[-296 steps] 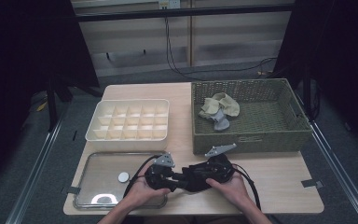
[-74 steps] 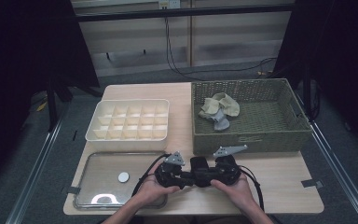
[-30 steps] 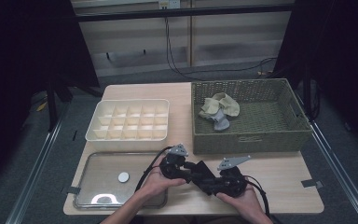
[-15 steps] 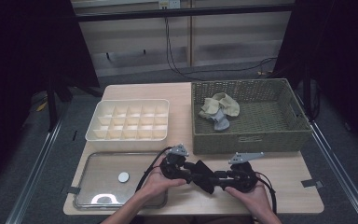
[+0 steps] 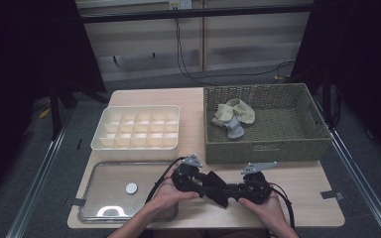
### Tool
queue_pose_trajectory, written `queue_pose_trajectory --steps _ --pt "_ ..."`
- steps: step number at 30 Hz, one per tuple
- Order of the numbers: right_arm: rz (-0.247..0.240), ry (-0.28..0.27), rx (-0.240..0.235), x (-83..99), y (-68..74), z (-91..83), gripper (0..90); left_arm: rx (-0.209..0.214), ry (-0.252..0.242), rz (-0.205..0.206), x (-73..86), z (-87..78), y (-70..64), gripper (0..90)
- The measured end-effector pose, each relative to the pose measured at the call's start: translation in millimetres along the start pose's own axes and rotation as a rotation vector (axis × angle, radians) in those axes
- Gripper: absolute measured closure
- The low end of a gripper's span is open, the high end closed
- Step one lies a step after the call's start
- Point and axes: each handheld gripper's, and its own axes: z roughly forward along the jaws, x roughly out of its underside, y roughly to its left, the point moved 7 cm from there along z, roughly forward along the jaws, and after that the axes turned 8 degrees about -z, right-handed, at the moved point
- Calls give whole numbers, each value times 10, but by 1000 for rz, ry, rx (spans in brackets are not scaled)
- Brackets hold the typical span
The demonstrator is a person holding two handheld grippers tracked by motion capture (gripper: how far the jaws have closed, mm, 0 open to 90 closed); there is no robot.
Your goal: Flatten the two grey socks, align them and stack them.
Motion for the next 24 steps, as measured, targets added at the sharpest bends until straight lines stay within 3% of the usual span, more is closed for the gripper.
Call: queue_pose_trajectory --steps 2,4,5,6,12,16,17,24 --pt "-2 2 1 8 2 5 704 36 -12 5 0 22 -32 347" --pt "-2 3 -1 9 2 7 706 45 -12 8 0 29 -43 381" --pt "-5 6 0 10 3 10 709 60 7 20 11 30 -66 381" --pt "-8 10 2 7 8 15 710 41 17 30 13 25 -69 433" --pt "-24 0 10 -10 6 29 711 76 -12 16 -1 -14 -117 562" --pt "-25 -10 8 -17 -2 23 694 46 0 25 -22 -51 -125 599" --pt "-25 -11 5 -19 0 22 684 56 1 20 -26 -61 -130 602" --pt "-37 -41 19 -53 4 0 568 18 -14 7 -59 -162 -72 605"
